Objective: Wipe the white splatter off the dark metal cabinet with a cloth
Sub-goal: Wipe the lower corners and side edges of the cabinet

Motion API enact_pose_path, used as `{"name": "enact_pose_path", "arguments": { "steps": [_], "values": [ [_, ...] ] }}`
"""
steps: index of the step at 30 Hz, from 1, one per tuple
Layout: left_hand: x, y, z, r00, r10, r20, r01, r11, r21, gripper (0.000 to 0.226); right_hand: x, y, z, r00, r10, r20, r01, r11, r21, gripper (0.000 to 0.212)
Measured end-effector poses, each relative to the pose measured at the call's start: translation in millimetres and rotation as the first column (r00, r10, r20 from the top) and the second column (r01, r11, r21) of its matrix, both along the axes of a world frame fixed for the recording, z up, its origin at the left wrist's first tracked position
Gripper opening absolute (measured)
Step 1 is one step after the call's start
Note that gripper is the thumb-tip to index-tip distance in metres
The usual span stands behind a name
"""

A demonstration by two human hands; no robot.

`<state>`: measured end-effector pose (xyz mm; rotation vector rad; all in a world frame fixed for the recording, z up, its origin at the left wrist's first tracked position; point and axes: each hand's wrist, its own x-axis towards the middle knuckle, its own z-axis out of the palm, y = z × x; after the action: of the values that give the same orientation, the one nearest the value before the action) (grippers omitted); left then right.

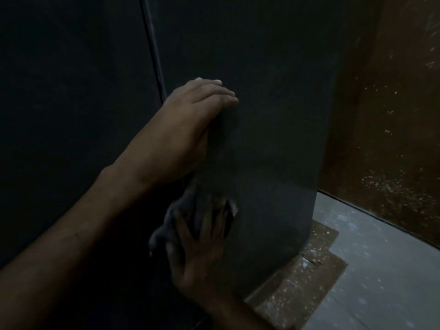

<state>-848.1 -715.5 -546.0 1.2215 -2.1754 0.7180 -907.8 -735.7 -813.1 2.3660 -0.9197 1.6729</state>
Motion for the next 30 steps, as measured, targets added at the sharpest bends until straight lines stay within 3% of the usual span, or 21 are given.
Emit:
{"name": "enact_pose_path", "arguments": {
  "steps": [2, 4, 6, 8, 10, 11, 13, 15, 17, 18, 20, 21, 22, 23, 24, 25, 27, 29, 30],
  "values": [
    [-5, 2, 7, 0.990, 0.091, 0.109, -0.095, 0.995, 0.032, 0.049, -22, -13, -46, 0.996, 0.001, -0.092, -0.010, 0.995, -0.101, 0.067],
    [-3, 4, 14, 0.939, 0.186, 0.289, -0.185, 0.982, -0.031, 0.052, -39, -28, -56, 0.996, -0.030, -0.079, 0.030, 1.000, -0.008, 0.065],
    [9, 8, 21, 0.839, 0.268, 0.473, -0.223, 0.963, -0.151, 0.051, -34, -30, -20, 0.988, -0.067, 0.139, 0.035, 0.976, 0.216, 0.061],
    [23, 14, 28, 0.734, 0.325, 0.596, -0.237, 0.945, -0.224, 0.051, -10, -31, 41, 0.878, -0.209, 0.430, 0.013, 0.909, 0.416, 0.061],
    [30, 18, 36, 0.674, 0.319, 0.666, -0.222, 0.948, -0.229, 0.058, 15, -22, 89, 0.805, -0.308, 0.507, 0.046, 0.884, 0.464, 0.062],
    [32, 19, 39, 0.656, 0.309, 0.689, -0.217, 0.951, -0.220, 0.060, 22, -7, 95, 0.841, -0.288, 0.458, 0.089, 0.909, 0.407, 0.061],
    [34, 21, 46, 0.632, 0.303, 0.713, -0.214, 0.953, -0.215, 0.060, 32, 28, 62, 0.971, -0.104, 0.215, 0.077, 0.988, 0.131, 0.060],
    [38, 23, 47, 0.609, 0.314, 0.728, -0.215, 0.949, -0.229, 0.061, 22, 39, -7, 0.999, 0.018, -0.044, -0.022, 0.994, -0.103, 0.057],
    [39, 23, 46, 0.579, 0.329, 0.746, -0.223, 0.944, -0.243, 0.062, -5, 16, -61, 0.992, -0.044, -0.114, 0.028, 0.989, -0.145, 0.048],
    [39, 23, 46, 0.569, 0.332, 0.752, -0.224, 0.943, -0.246, 0.062, -19, 2, -72, 0.989, -0.107, -0.097, 0.097, 0.990, -0.105, 0.049],
    [39, 23, 45, 0.562, 0.338, 0.755, -0.230, 0.941, -0.250, 0.063, -34, -30, -59, 0.978, -0.196, 0.066, 0.182, 0.968, 0.173, 0.059],
    [38, 23, 45, 0.562, 0.345, 0.752, -0.236, 0.938, -0.253, 0.063, -33, -45, -34, 0.933, -0.274, 0.234, 0.181, 0.918, 0.352, 0.060],
    [38, 23, 45, 0.560, 0.354, 0.749, -0.243, 0.935, -0.260, 0.063, -24, -59, 0, 0.831, -0.401, 0.386, 0.189, 0.856, 0.482, 0.059],
    [38, 22, 45, 0.557, 0.359, 0.749, -0.243, 0.933, -0.266, 0.063, -14, -66, 37, 0.728, -0.477, 0.492, 0.169, 0.821, 0.546, 0.059],
    [38, 22, 45, 0.555, 0.359, 0.750, -0.241, 0.933, -0.268, 0.063, -4, -62, 66, 0.688, -0.487, 0.539, 0.155, 0.824, 0.545, 0.058],
    [37, 22, 45, 0.559, 0.358, 0.748, -0.238, 0.933, -0.269, 0.063, 5, -49, 85, 0.726, -0.441, 0.527, 0.162, 0.855, 0.493, 0.059],
    [36, 22, 45, 0.566, 0.360, 0.742, -0.238, 0.933, -0.271, 0.062, 17, -14, 81, 0.906, -0.238, 0.349, 0.141, 0.949, 0.281, 0.061],
    [37, 23, 45, 0.568, 0.351, 0.744, -0.232, 0.936, -0.264, 0.061, 13, 10, 26, 0.990, -0.067, 0.124, 0.052, 0.992, 0.117, 0.064],
    [37, 23, 45, 0.571, 0.350, 0.743, -0.230, 0.936, -0.265, 0.061, 4, 11, -12, 0.997, -0.056, 0.052, 0.049, 0.991, 0.128, 0.065]
  ]
}}
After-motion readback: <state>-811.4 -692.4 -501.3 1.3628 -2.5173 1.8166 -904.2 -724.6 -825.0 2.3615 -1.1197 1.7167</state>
